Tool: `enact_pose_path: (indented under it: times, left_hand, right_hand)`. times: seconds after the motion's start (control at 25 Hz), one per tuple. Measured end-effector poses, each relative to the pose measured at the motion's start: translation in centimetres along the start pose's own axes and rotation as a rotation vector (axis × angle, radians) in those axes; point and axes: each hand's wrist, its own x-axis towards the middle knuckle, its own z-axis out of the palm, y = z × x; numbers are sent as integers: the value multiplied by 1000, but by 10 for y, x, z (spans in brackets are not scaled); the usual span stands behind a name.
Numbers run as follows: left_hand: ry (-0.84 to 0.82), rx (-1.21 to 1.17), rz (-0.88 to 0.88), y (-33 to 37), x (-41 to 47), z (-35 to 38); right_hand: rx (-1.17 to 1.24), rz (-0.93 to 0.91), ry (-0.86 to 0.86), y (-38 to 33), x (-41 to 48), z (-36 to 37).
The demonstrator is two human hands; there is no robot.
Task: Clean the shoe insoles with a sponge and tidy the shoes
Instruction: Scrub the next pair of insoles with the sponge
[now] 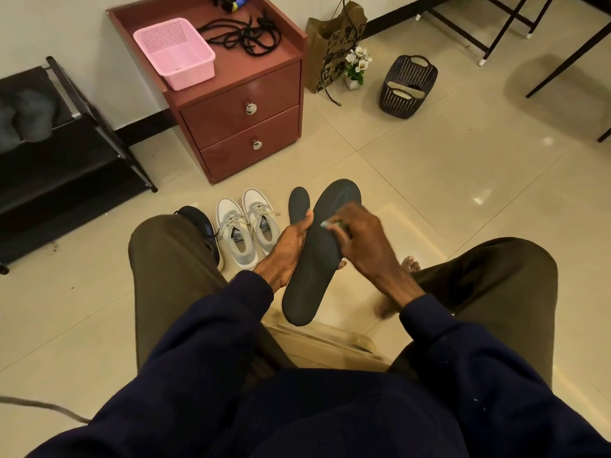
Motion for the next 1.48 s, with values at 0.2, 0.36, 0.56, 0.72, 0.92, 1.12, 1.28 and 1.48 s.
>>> enact_pose_path:
  times: [0.2, 0.36, 0.56, 0.72, 0.92, 1.12, 1.28, 1.48]
  left_hand:
    - [-34, 67, -61, -6, 1, 3]
    - [61, 30, 54, -1, 2, 0]
    - [-6, 63, -37, -5, 4, -4]
    - [33, 27, 23, -2, 5, -4]
    - [-25, 28, -18, -1, 1, -1]
    - [-75, 33, -48, 0, 4, 0]
    - [-149, 59, -63, 0, 2, 0]
    - [-251, 132, -123, -5, 2, 3]
  right_hand:
    - [38, 229, 144, 18, -4, -14]
    - [67, -31, -128, -16, -6, -1]
    - [-70, 224, 142, 26, 2, -17]
    - [43, 35, -83, -9, -8, -5]
    - [-47, 142, 80, 22, 5, -17]
    - [66, 67, -23, 0, -6, -13]
    - [37, -4, 22, 6, 6, -10]
    - [17, 251, 243, 28, 2, -26]
